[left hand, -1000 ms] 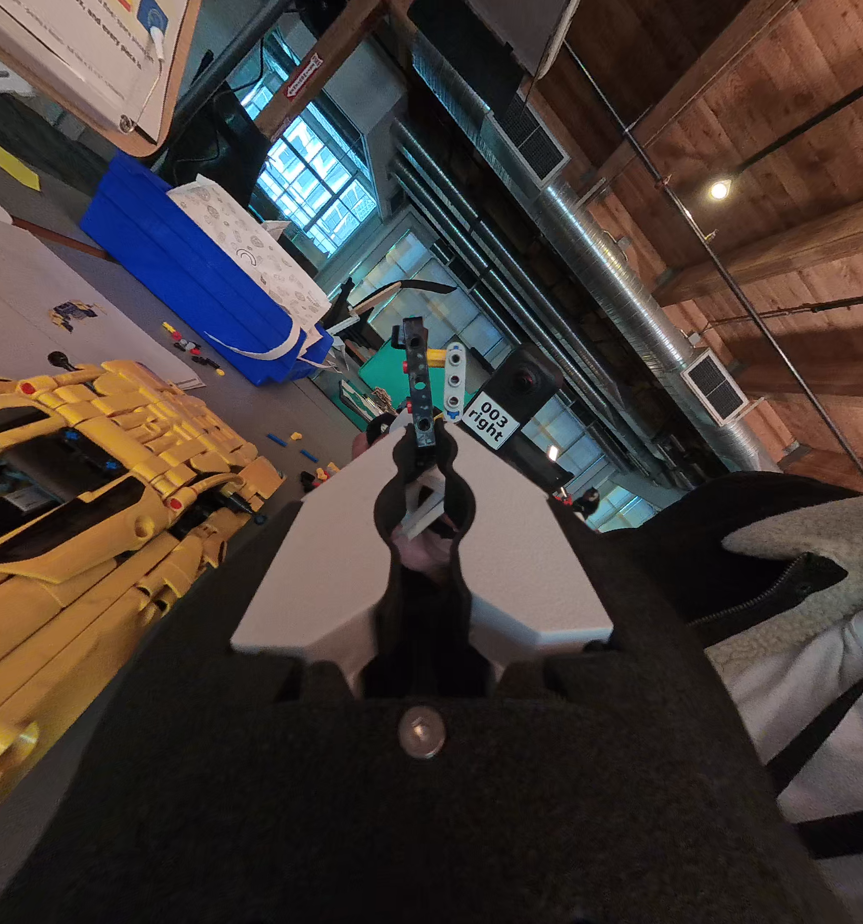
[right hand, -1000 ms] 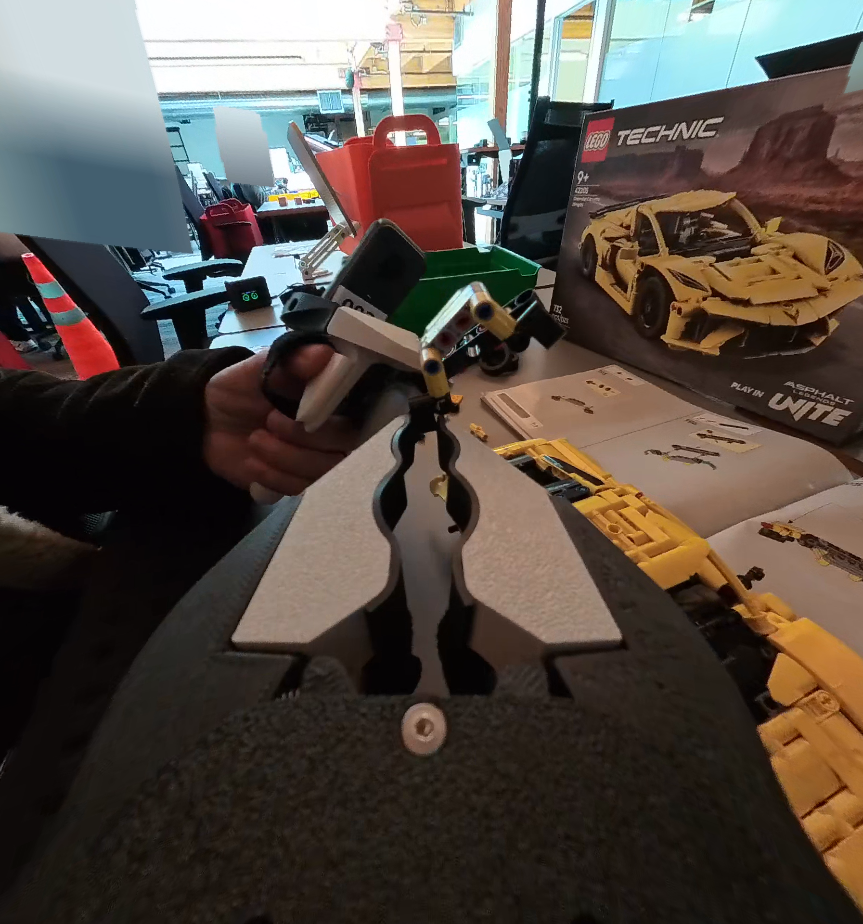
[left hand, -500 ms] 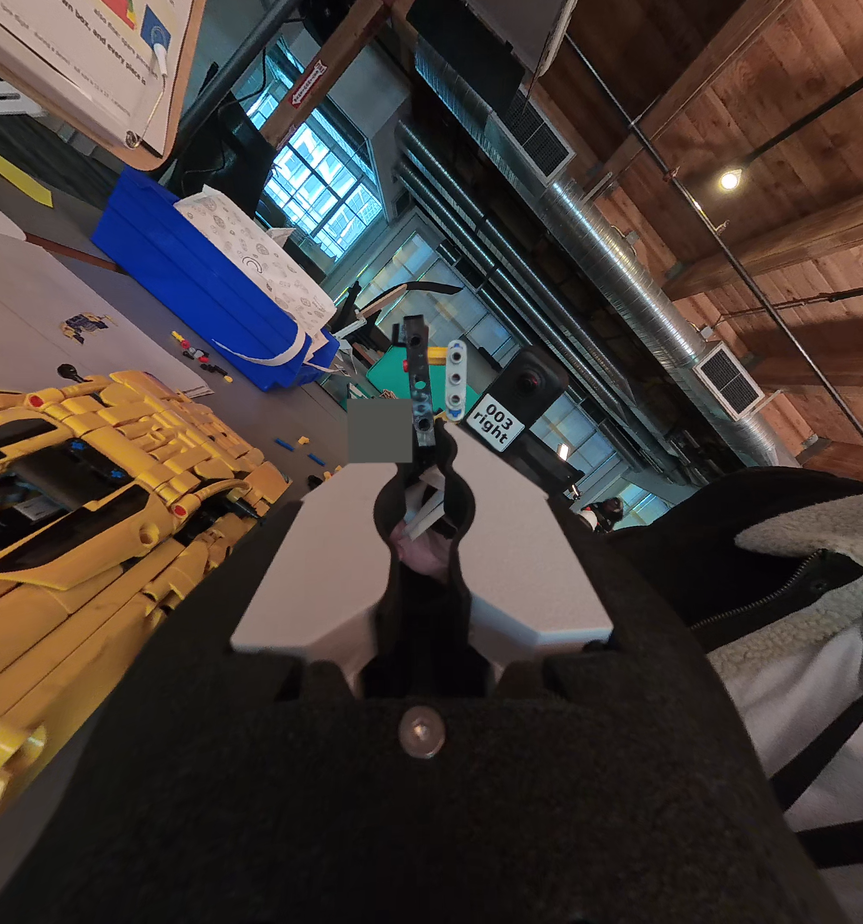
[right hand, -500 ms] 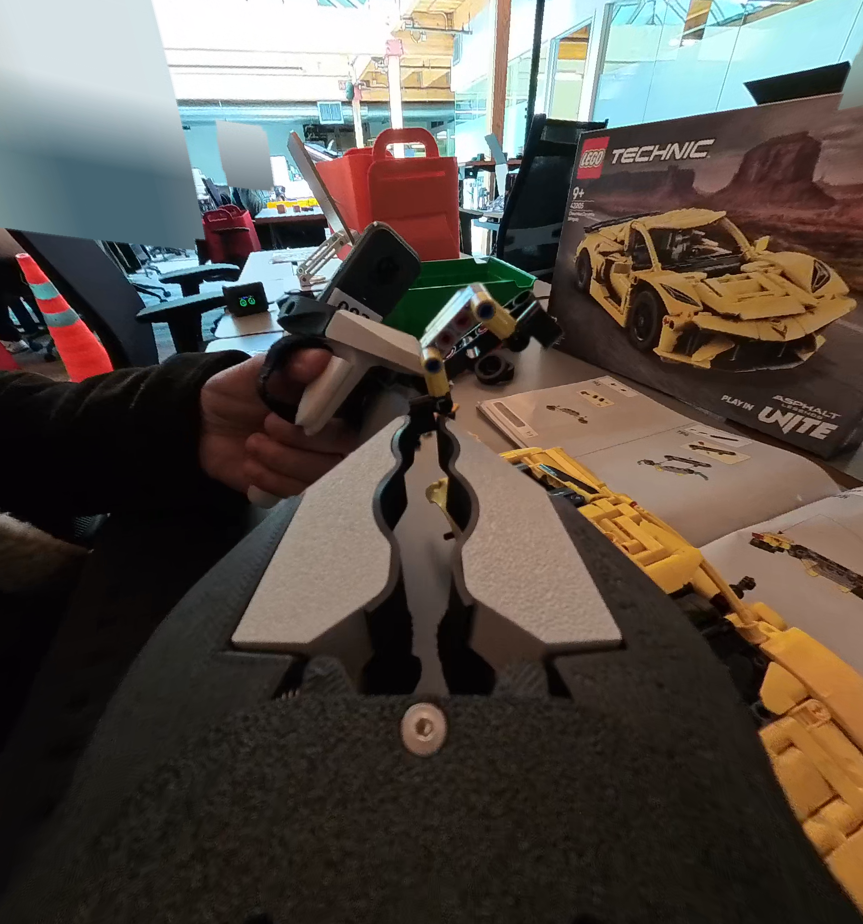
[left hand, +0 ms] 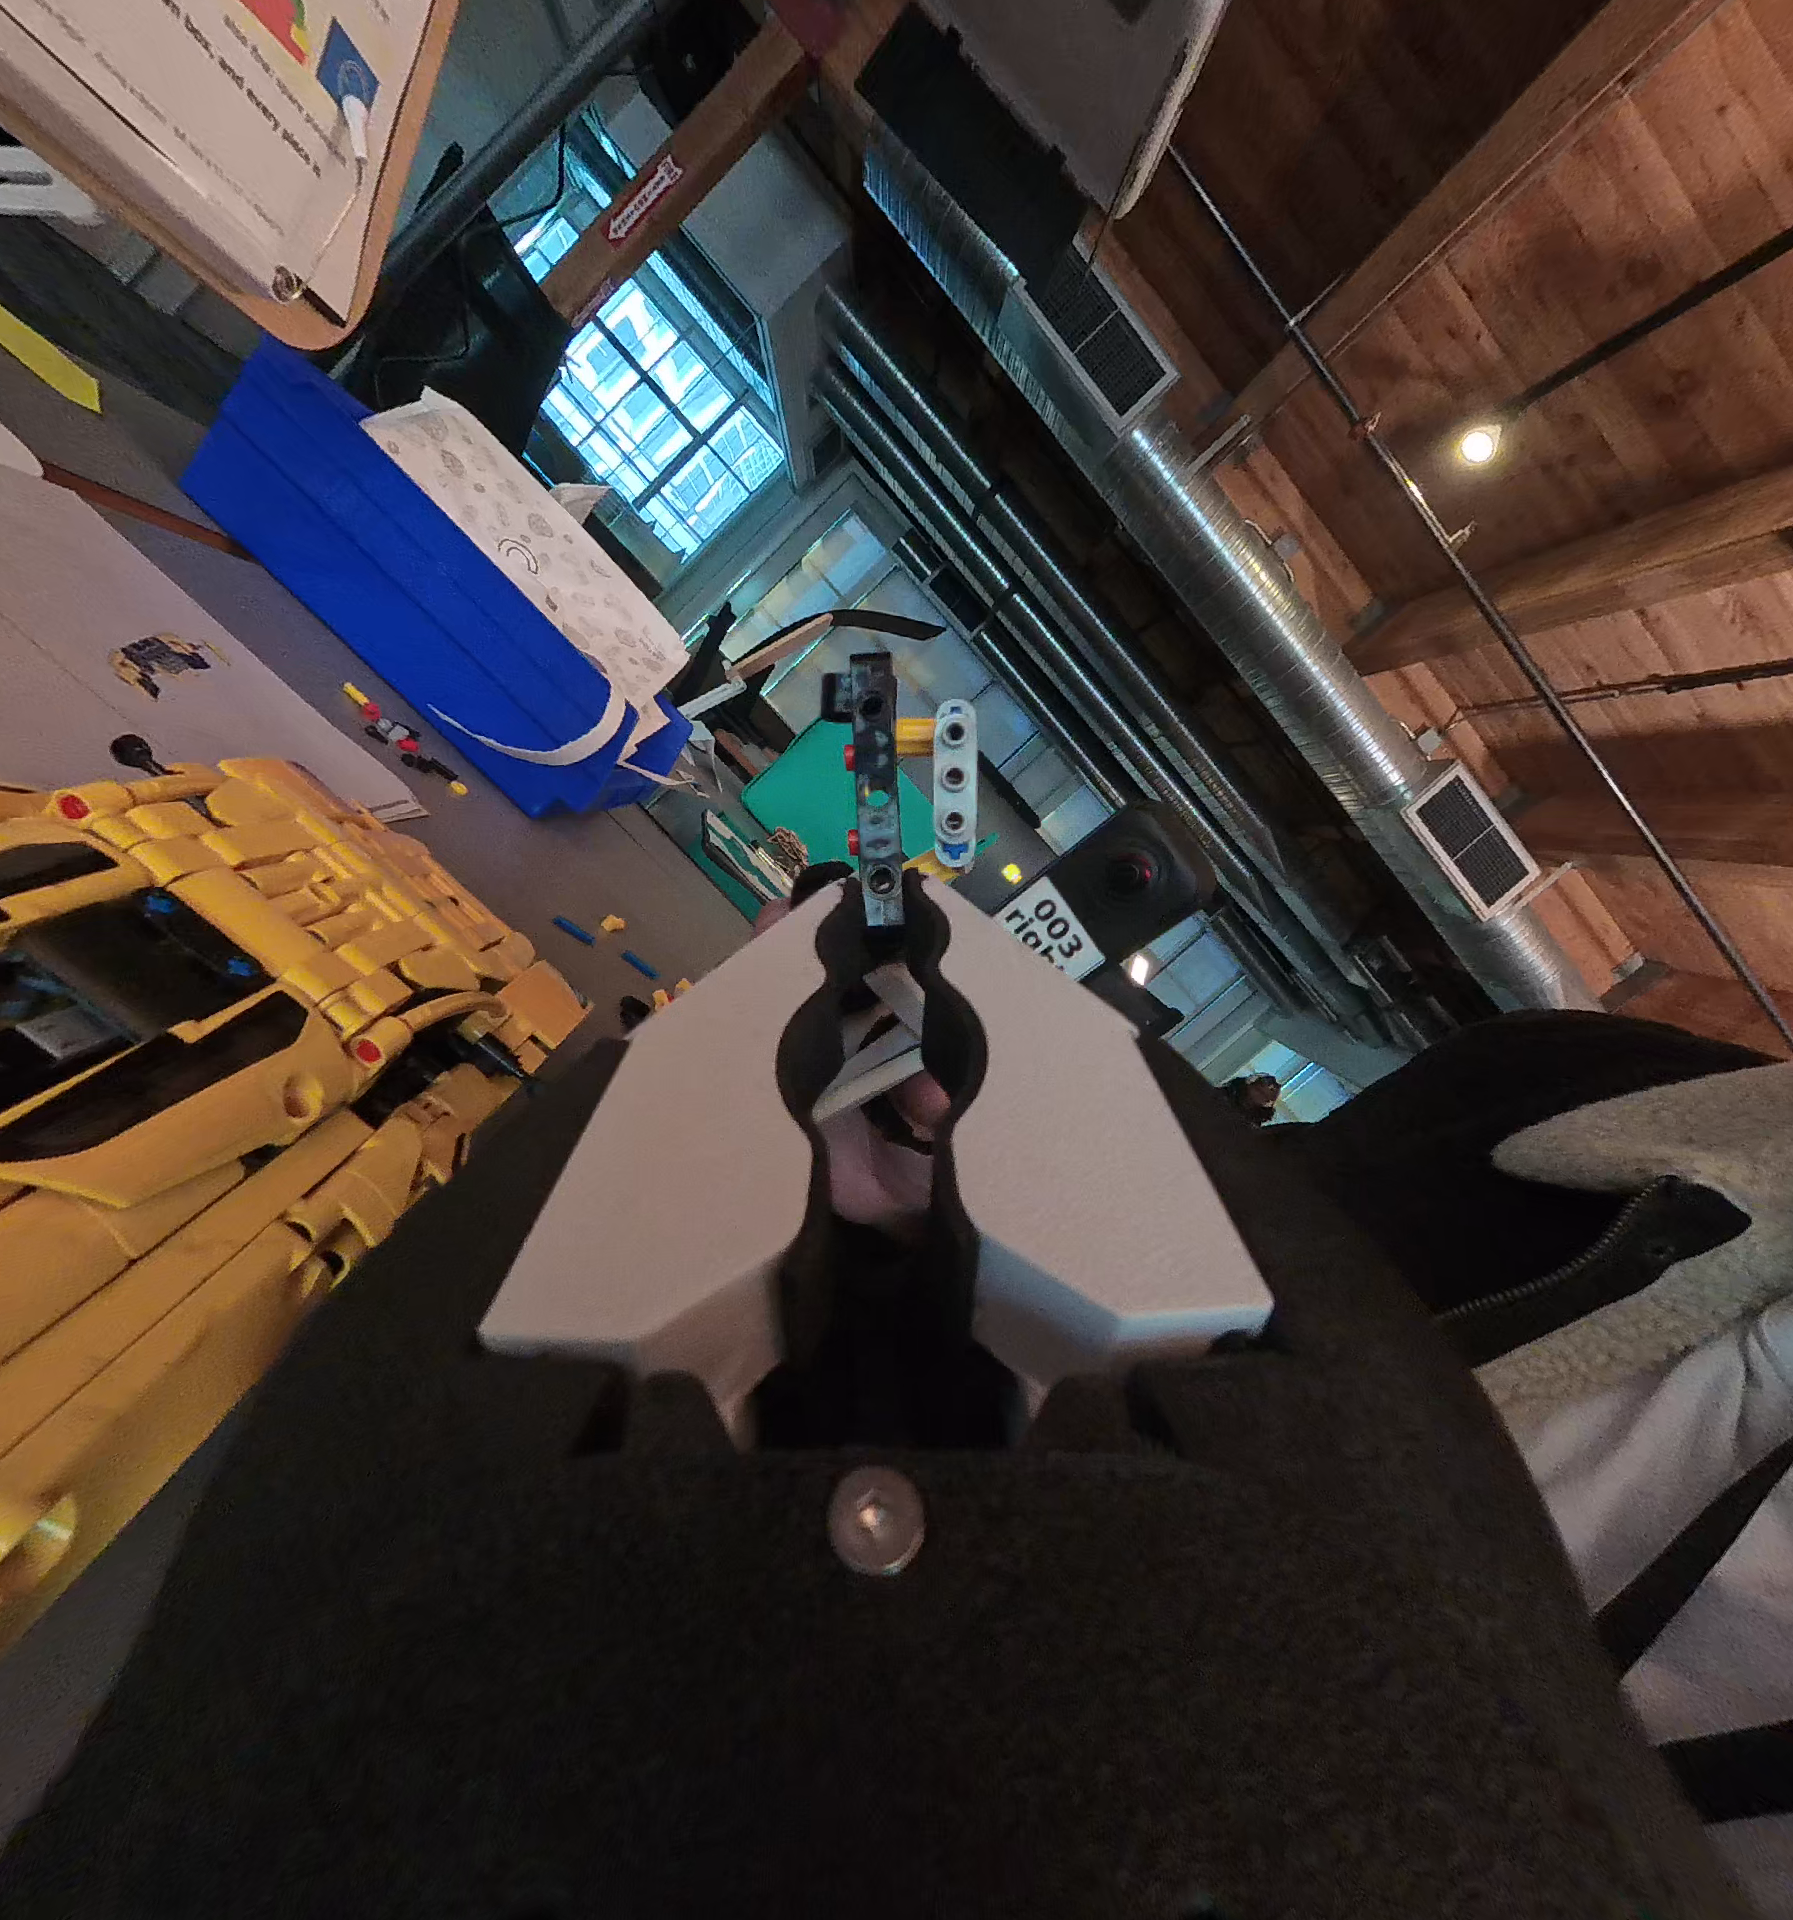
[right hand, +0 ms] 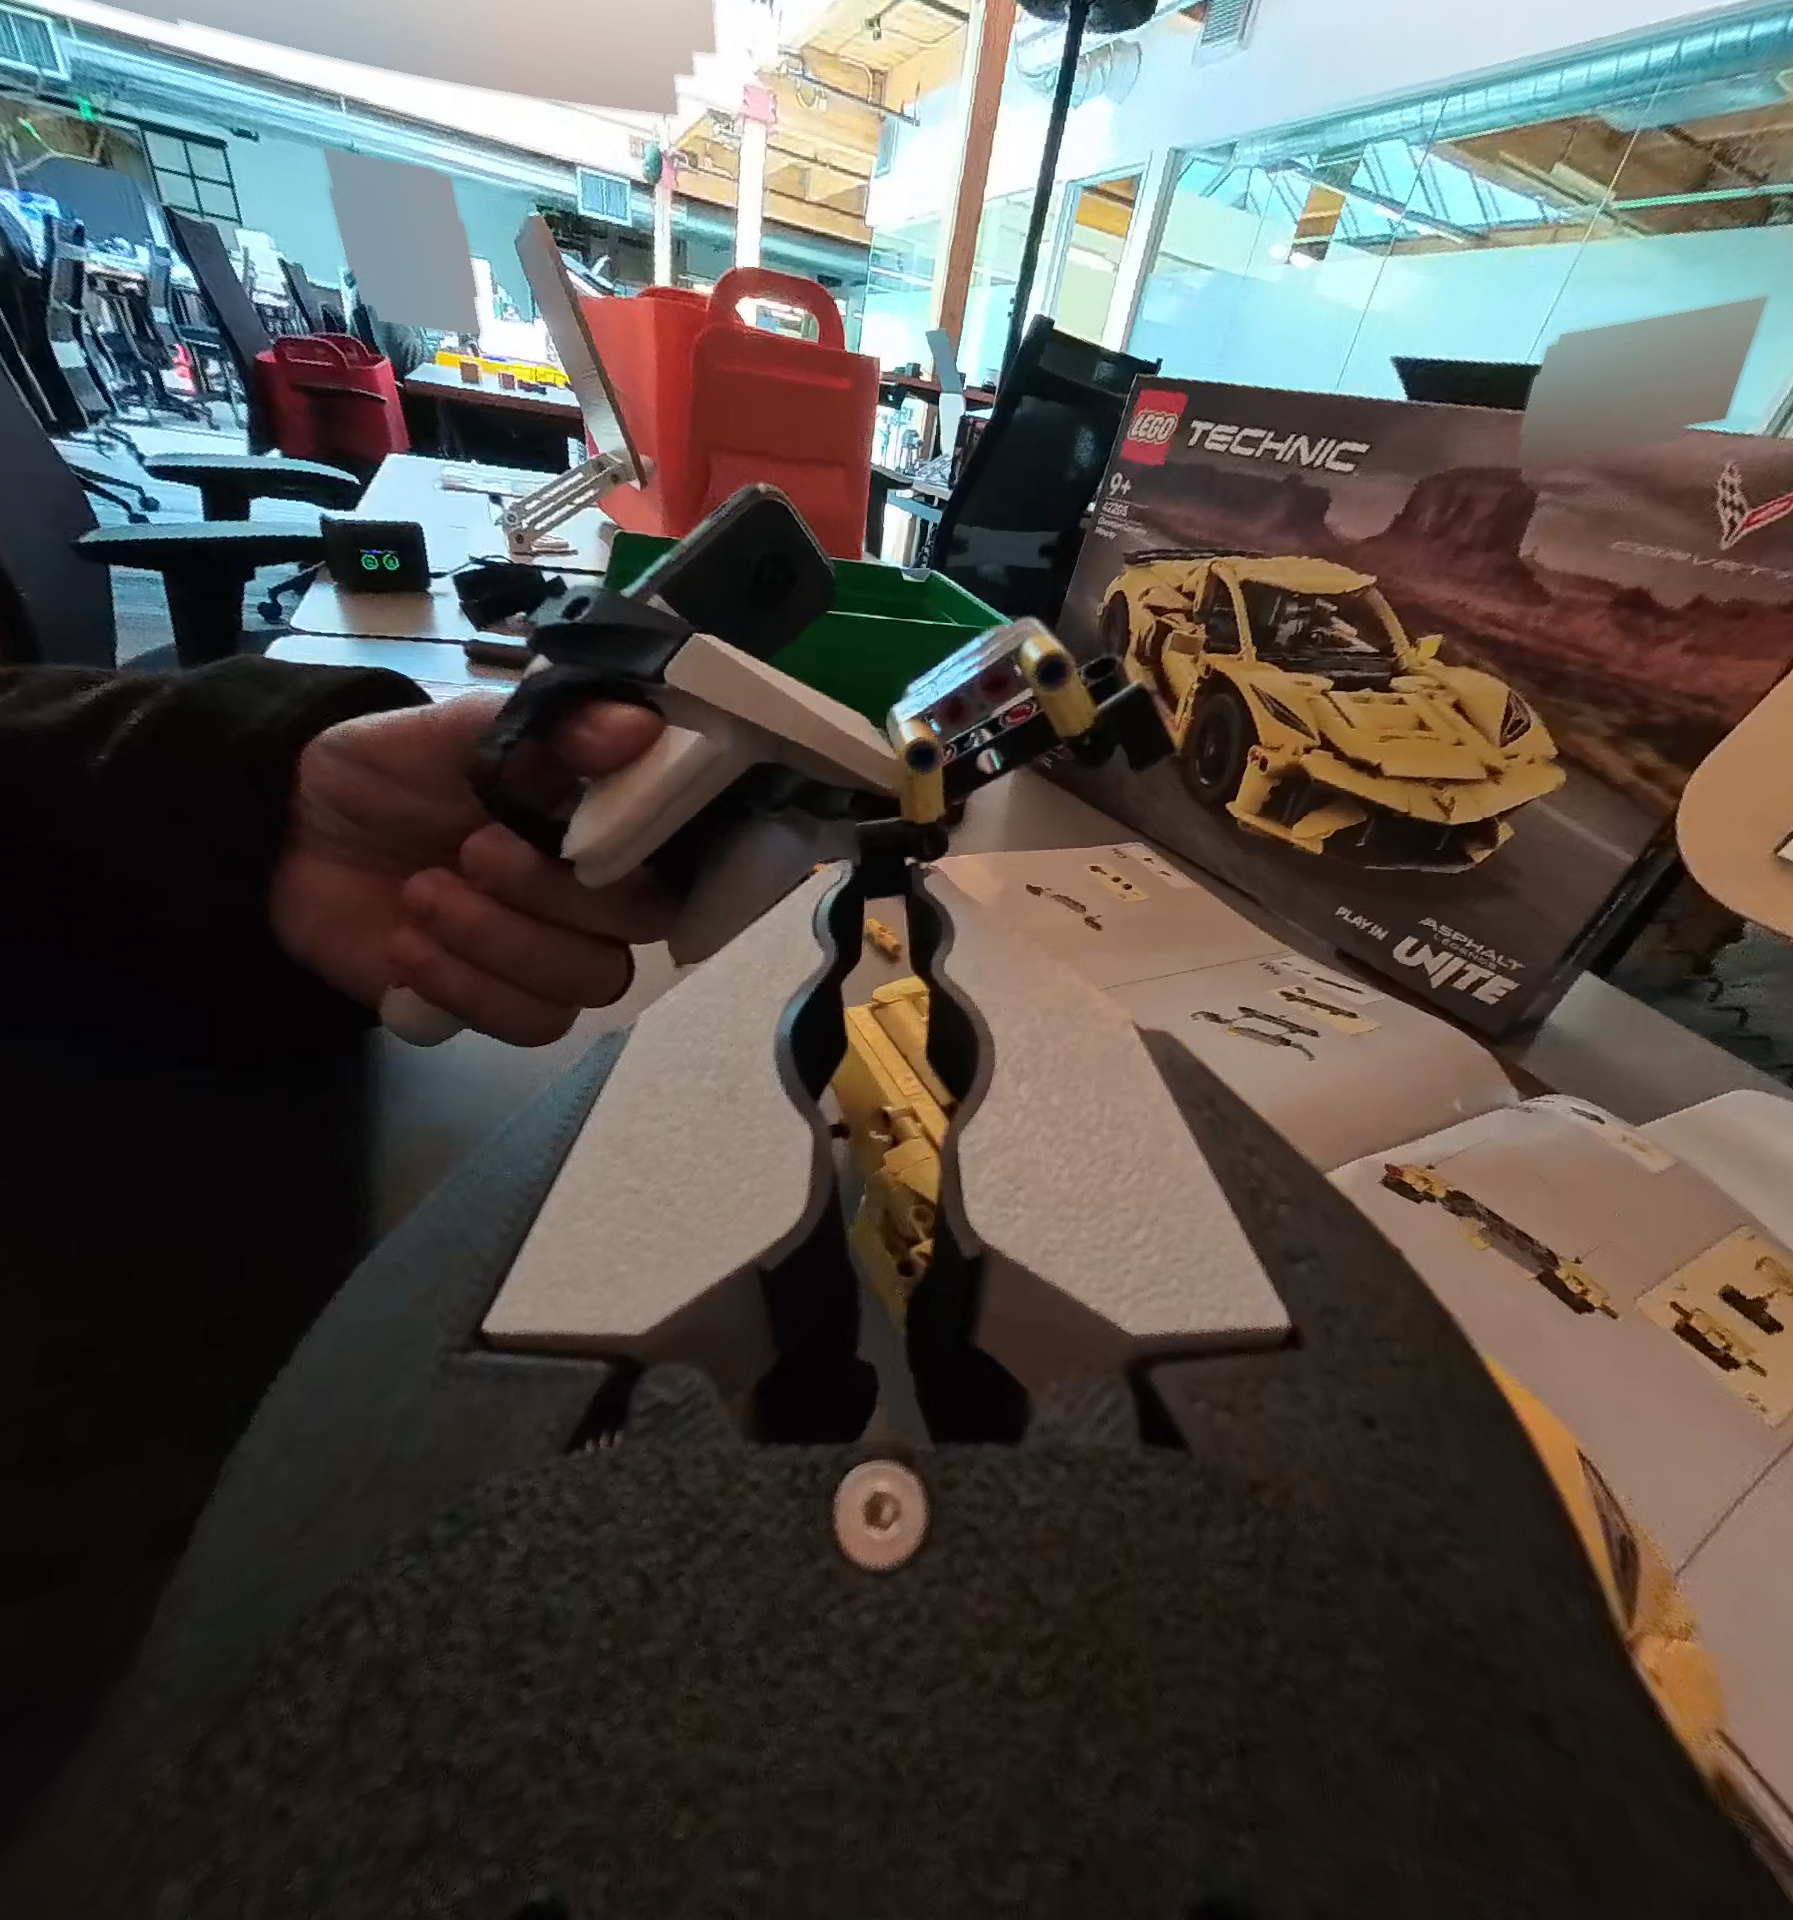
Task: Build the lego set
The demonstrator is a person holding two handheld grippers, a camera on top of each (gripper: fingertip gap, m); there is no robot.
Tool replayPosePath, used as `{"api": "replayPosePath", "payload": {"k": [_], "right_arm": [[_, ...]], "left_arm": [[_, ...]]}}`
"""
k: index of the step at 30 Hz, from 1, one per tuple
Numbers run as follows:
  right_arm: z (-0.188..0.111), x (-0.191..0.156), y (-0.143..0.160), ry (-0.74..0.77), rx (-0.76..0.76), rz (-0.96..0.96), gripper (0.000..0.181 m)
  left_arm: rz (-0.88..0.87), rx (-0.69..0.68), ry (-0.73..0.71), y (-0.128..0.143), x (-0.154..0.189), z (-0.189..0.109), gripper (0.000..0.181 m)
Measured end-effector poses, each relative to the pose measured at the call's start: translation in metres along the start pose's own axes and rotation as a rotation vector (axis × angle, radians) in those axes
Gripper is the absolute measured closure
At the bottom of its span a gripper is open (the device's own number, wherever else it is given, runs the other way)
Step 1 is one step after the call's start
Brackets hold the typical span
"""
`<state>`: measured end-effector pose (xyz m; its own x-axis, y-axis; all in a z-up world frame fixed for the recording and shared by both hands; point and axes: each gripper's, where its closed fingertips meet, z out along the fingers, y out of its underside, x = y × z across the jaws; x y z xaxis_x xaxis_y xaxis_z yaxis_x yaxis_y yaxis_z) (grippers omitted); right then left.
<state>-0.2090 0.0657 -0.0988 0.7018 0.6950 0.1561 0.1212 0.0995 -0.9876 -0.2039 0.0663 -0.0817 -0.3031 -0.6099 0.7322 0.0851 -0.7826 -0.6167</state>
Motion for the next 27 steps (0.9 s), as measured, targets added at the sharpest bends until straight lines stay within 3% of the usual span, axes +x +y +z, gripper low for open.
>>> {"api": "replayPosePath", "payload": {"k": [8,12,14,18,23,27], "right_arm": [[0.0,0.001,0.005,-0.033,-0.012,0.08,0.175],[0.002,0.004,0.007,-0.025,-0.008,0.157,0.173],[0.003,0.0,0.004,-0.075,0.031,0.254,0.161],[0.0,0.01,-0.003,-0.098,0.09,0.474,0.131],[-0.009,0.026,-0.013,-0.101,0.153,0.625,0.117],[-0.019,0.03,-0.005,-0.154,0.094,0.698,0.13]], "left_arm": [[0.032,0.006,-0.039,0.002,-0.004,0.002,0.174],[0.159,-0.017,-0.118,0.001,-0.006,0.002,0.174],[0.306,-0.02,-0.192,-0.002,-0.006,0.002,0.174],[0.759,-0.078,-0.487,-0.013,-0.017,-0.007,0.174],[1.29,-0.24,-0.707,-0.006,-0.022,-0.006,0.174],[1.615,-0.336,-0.734,0.006,-0.019,-0.002,0.174]]}}
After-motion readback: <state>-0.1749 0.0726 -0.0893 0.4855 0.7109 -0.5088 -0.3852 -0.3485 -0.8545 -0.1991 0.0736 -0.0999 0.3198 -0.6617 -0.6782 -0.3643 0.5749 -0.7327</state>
